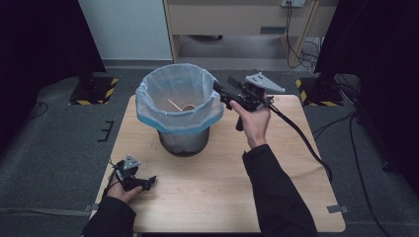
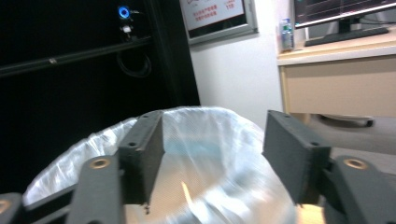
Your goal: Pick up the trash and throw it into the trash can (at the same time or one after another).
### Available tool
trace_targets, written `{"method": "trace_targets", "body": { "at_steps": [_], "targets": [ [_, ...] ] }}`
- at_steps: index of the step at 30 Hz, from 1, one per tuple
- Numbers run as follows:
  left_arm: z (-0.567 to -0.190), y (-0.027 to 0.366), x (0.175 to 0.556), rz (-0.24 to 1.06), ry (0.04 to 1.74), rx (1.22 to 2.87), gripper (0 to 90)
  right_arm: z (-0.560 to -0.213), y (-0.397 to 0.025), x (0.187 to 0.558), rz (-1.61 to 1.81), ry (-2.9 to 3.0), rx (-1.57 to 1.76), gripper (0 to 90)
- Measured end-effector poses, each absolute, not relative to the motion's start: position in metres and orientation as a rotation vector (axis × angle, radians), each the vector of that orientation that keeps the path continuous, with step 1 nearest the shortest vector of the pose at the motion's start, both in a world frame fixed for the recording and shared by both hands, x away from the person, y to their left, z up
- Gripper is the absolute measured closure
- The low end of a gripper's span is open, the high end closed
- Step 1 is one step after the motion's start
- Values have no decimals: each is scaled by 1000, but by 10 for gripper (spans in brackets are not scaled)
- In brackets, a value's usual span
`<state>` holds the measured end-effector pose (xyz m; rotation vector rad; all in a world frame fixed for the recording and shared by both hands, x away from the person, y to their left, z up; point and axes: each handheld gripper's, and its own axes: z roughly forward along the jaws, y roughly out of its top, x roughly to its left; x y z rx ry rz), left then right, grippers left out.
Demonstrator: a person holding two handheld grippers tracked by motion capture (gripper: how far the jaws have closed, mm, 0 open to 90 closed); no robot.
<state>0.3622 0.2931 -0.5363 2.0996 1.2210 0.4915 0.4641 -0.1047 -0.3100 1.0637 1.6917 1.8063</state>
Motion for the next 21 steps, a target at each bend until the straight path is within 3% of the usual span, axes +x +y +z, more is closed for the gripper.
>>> {"method": "trace_targets", "body": {
  "at_steps": [7,21],
  "targets": [
    [-536,293,362,491,1221,2100,0,-345,-147,438,1702,1788,1105,277],
    [-536,293,362,492,1223,2098,0,-459,-206,400,1401,2038,1260,247]
  ]
}}
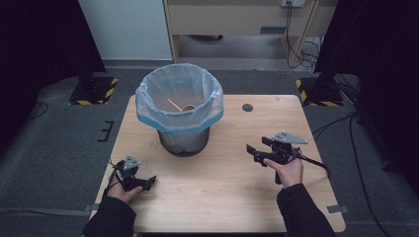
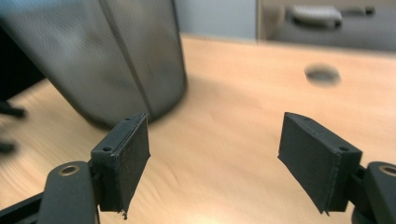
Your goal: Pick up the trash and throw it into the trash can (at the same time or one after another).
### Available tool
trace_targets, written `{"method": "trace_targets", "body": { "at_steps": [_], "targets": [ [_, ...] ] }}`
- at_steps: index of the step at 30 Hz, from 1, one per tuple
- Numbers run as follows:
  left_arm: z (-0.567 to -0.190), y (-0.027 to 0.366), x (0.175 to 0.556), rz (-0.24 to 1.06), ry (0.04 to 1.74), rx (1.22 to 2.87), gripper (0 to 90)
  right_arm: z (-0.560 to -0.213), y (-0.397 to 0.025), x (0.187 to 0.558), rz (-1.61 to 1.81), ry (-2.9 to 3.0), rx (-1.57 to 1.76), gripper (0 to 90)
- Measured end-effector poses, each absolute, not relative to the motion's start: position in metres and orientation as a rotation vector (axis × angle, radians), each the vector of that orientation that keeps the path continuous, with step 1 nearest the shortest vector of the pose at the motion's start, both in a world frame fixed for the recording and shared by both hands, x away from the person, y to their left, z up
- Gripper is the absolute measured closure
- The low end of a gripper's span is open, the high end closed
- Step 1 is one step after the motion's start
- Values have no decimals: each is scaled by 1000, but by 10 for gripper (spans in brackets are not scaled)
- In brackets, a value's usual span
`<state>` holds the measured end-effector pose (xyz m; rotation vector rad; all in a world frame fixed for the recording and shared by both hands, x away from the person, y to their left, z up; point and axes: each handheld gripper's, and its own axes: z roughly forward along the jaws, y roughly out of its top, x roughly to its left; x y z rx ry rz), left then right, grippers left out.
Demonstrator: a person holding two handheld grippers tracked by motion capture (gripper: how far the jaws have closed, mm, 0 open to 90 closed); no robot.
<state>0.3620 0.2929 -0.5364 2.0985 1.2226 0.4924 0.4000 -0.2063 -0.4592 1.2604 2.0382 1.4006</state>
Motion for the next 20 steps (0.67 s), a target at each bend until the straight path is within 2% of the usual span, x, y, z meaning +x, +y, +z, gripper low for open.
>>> {"method": "trace_targets", "body": {
  "at_steps": [2,8,20],
  "targets": [
    [-536,293,362,492,1223,2098,0,-476,-218,397,1333,2067,1309,247],
    [-536,293,362,492,1224,2098,0,-499,-247,398,1197,2108,1393,222],
    [-536,293,362,493,1225,2097,0,-514,-269,400,1022,2155,1391,171]
  ]
}}
